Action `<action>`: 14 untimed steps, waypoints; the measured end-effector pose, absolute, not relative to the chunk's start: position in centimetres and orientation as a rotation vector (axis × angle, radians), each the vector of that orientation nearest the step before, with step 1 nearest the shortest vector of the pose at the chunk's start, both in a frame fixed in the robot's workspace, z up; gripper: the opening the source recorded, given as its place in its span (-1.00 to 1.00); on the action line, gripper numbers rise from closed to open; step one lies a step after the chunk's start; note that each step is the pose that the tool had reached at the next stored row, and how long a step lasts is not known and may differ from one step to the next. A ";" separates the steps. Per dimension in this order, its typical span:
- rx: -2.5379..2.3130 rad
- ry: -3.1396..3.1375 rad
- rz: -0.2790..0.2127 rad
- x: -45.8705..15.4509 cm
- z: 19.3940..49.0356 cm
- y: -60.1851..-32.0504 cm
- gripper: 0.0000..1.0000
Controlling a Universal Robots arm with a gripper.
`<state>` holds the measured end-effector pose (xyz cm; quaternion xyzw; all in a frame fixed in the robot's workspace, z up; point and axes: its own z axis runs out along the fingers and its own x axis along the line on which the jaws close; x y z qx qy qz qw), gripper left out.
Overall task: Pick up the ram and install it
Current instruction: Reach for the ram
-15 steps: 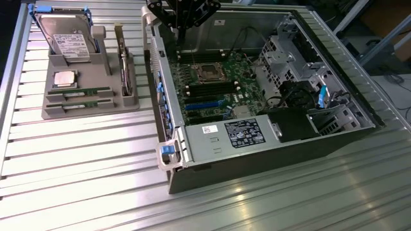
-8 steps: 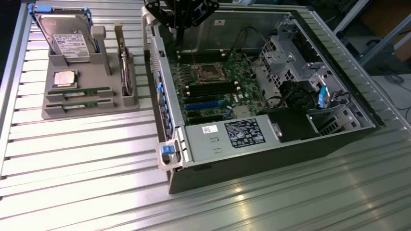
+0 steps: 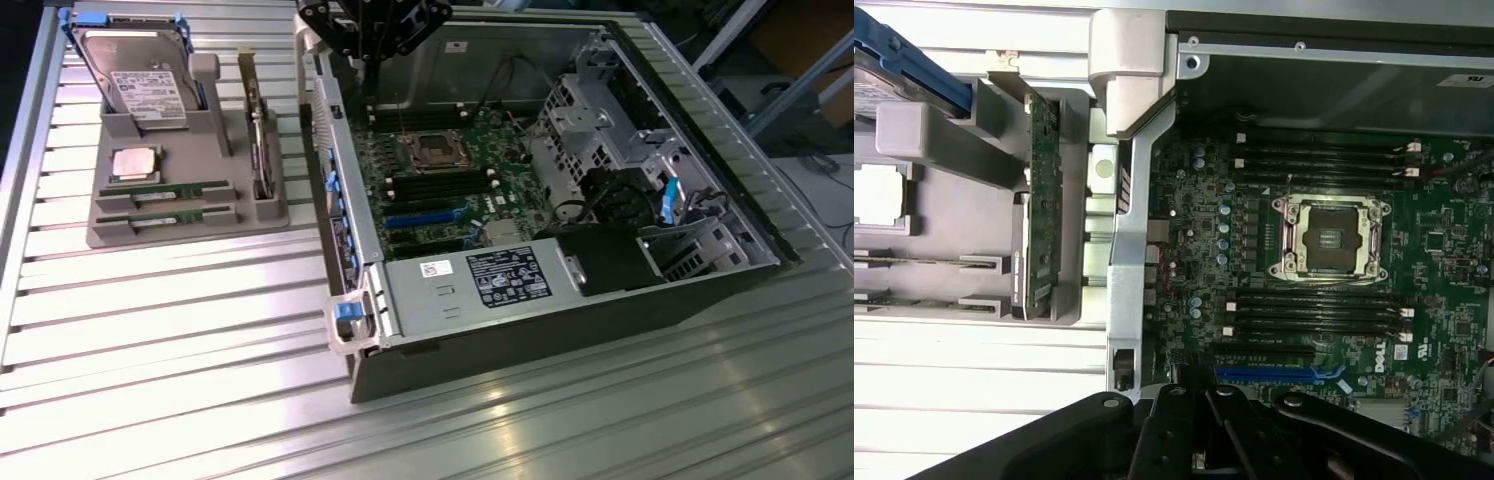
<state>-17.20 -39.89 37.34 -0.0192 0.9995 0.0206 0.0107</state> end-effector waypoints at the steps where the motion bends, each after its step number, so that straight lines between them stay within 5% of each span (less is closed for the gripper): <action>1: -0.060 3.119 0.064 -17.2 37.3 -39.9 -0.79; 14: -0.060 3.119 0.064 -18.0 37.3 -39.9 -0.79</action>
